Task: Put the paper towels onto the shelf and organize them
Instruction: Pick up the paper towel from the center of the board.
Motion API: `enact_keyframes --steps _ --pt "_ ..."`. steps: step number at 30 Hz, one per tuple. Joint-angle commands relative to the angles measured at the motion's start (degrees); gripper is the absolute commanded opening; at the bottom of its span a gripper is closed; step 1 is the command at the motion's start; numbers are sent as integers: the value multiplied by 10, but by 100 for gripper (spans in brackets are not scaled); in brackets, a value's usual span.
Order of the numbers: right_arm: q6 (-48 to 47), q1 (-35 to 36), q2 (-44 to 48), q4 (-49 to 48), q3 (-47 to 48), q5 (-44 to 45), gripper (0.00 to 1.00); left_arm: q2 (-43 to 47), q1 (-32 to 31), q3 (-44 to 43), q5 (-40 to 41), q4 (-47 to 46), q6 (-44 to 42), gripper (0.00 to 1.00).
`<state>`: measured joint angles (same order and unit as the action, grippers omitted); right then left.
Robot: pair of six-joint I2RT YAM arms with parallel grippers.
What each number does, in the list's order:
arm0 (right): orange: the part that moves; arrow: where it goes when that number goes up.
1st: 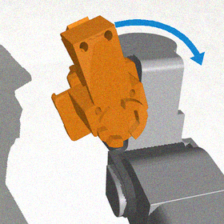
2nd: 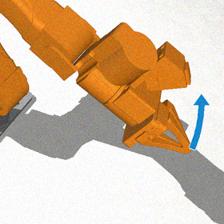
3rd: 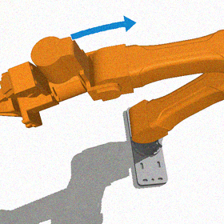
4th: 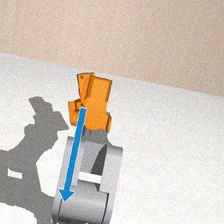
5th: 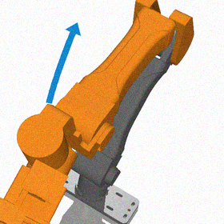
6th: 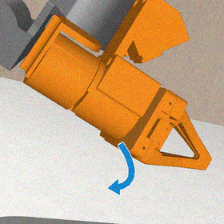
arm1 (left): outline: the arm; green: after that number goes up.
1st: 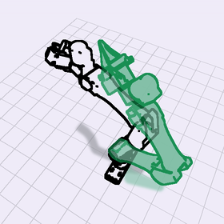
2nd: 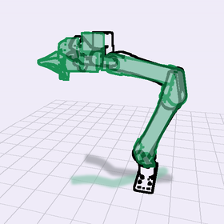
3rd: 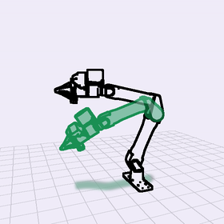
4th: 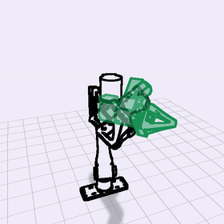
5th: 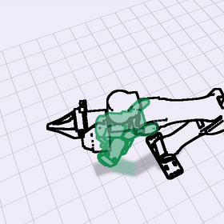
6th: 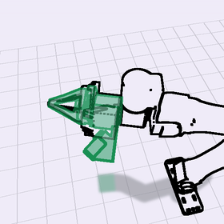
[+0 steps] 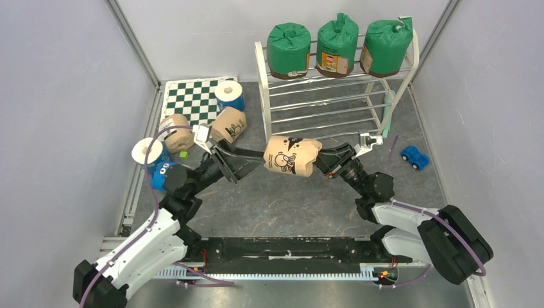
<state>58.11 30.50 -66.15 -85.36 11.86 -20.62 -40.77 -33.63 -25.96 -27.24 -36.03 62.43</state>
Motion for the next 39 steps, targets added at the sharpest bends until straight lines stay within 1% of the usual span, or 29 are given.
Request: enact_keyframes --steps 1,7,9,11,14,16,19,24,28,35,39 --pt "5 -4 5 -268 13 -10 0 6 -4 -31 -12 21 -41 91" --pt "12 -4 6 -268 26 -19 0 -34 -4 -37 -51 7 -19 90" --pt "12 -4 7 -267 27 -14 0 -42 -3 -33 -52 7 -14 90" --pt "8 -4 12 -267 26 -11 0 -40 -3 -32 -45 22 -19 90" --pt "7 -6 19 -267 25 -8 0 -34 -3 -43 -37 80 -46 91" --pt "9 -7 21 -267 26 -8 0 -31 -3 -45 -39 80 -49 91" --pt "14 -7 15 -268 31 -15 0 -39 -3 -46 -58 61 -39 90" --pt "19 -7 4 -267 37 -29 0 -62 -3 -36 -88 -40 12 87" --pt "20 -7 -6 -268 36 -33 0 -65 -3 -36 -91 -78 27 83" --pt "23 -7 -24 -268 37 -41 0 -57 -3 -47 -105 -81 27 75" --pt "23 -7 -34 -267 41 -43 0 -67 -6 -51 -119 -77 28 72"
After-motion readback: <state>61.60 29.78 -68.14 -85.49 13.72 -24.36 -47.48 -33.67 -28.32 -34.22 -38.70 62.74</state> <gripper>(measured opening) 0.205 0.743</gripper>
